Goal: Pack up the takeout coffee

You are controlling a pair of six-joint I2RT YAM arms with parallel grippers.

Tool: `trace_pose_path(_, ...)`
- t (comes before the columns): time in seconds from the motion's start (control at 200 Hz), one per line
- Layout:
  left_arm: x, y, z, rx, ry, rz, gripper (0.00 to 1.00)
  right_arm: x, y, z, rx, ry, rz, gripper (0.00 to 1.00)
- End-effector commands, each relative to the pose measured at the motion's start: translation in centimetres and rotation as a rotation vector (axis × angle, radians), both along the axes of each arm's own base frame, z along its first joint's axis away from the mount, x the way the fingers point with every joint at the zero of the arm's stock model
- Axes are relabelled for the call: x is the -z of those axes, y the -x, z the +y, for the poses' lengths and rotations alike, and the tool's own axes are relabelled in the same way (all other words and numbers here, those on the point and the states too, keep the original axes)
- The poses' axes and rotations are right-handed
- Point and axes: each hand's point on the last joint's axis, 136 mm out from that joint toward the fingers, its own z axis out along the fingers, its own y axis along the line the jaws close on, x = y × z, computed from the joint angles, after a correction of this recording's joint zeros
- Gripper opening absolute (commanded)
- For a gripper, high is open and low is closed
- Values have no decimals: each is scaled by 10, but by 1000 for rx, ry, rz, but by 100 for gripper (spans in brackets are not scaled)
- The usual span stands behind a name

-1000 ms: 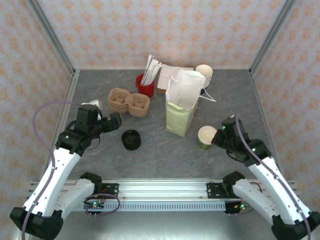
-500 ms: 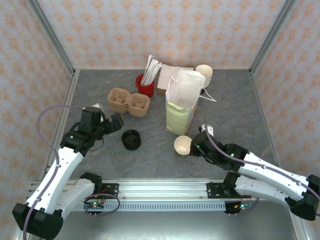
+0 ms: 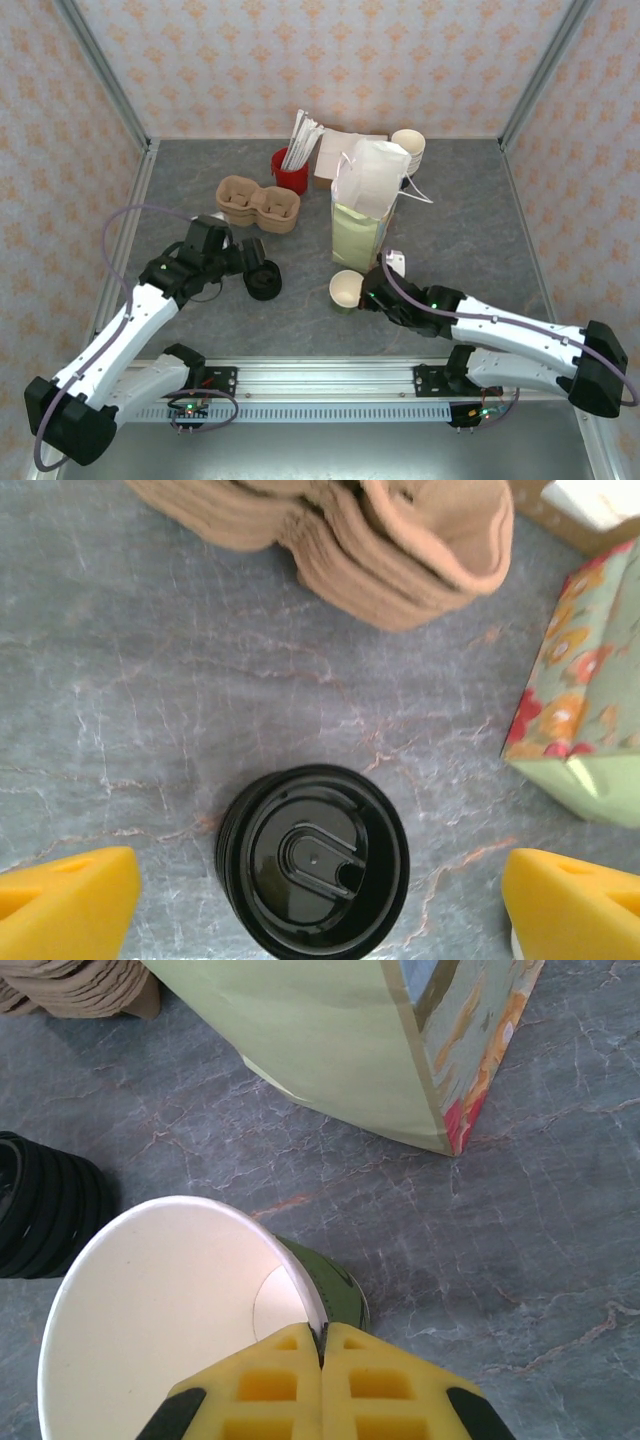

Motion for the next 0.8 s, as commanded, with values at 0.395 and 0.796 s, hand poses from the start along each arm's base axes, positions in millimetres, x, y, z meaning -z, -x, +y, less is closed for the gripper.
trace_pose_path(0.395, 42, 19, 9, -30, -79, 111, 87, -9, -16, 20, 40, 2, -10, 7)
trace_pose_path(0.796, 58, 16, 3, -24, -101, 152, 85, -12, -16, 21, 44, 20, 10, 38)
